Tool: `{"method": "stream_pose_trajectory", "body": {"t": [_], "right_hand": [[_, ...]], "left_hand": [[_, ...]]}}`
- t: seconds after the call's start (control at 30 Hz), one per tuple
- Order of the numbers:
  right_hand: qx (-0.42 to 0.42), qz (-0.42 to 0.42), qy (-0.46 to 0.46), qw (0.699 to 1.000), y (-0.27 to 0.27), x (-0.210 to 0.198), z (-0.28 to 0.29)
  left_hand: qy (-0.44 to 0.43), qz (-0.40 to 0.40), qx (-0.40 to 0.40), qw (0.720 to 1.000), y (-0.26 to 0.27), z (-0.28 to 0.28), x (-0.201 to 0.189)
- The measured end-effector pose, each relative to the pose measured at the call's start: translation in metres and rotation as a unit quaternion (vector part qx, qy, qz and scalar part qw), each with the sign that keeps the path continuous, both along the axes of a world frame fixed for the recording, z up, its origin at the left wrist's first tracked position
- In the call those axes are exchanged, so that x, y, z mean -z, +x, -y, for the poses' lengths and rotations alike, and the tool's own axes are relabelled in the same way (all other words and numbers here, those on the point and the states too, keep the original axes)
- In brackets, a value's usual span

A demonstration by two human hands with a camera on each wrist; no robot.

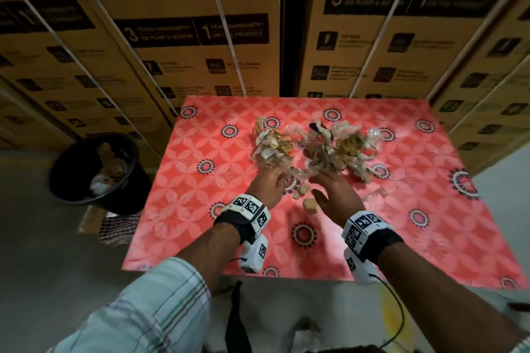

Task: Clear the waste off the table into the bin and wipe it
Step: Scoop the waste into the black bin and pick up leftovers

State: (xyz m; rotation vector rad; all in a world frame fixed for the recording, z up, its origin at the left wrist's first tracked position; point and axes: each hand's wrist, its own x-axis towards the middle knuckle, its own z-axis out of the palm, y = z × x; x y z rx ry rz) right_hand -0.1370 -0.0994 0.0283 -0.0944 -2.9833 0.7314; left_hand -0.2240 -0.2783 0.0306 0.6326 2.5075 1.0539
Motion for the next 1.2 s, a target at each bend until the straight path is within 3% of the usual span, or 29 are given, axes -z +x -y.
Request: {"method": "stream_pose_trajectory", "body": {"t": [0.17,0.33,0.6,0.87,1.07,1.2], "right_hand": [[-0.014,0.098,-0.014,0.995,-0.007,0.02,-0.02],[-0.066,0.188,0.031,0.979,-0.019,0.044,-0.012],[-0.111,0.149,0.087,0.979,-0.046,0.061,0.007],[-0.08,0.151,0.101,0.98,-0.063,0.058,0.03],[-0.099,0.178,0.064,0.977,-0.067,0.05,0.026],[-0.086,0.049,0.013,0.995,-0.065,0.05,0.018]], "left_hand": [[-0.041,0.022,-0.02,0.999,0.002,-0.016,0.02],[-0.066,0.047,-0.027,0.996,-0.003,-0.016,0.036],[-0.107,0.087,-0.005,0.99,-0.024,-0.017,0.058],[-0.072,0.093,-0.011,0.993,-0.026,-0.002,0.064],[-0.099,0.102,-0.032,0.989,-0.035,-0.006,0.055],[-0.101,0.041,-0.099,0.989,-0.048,-0.006,0.044]]}}
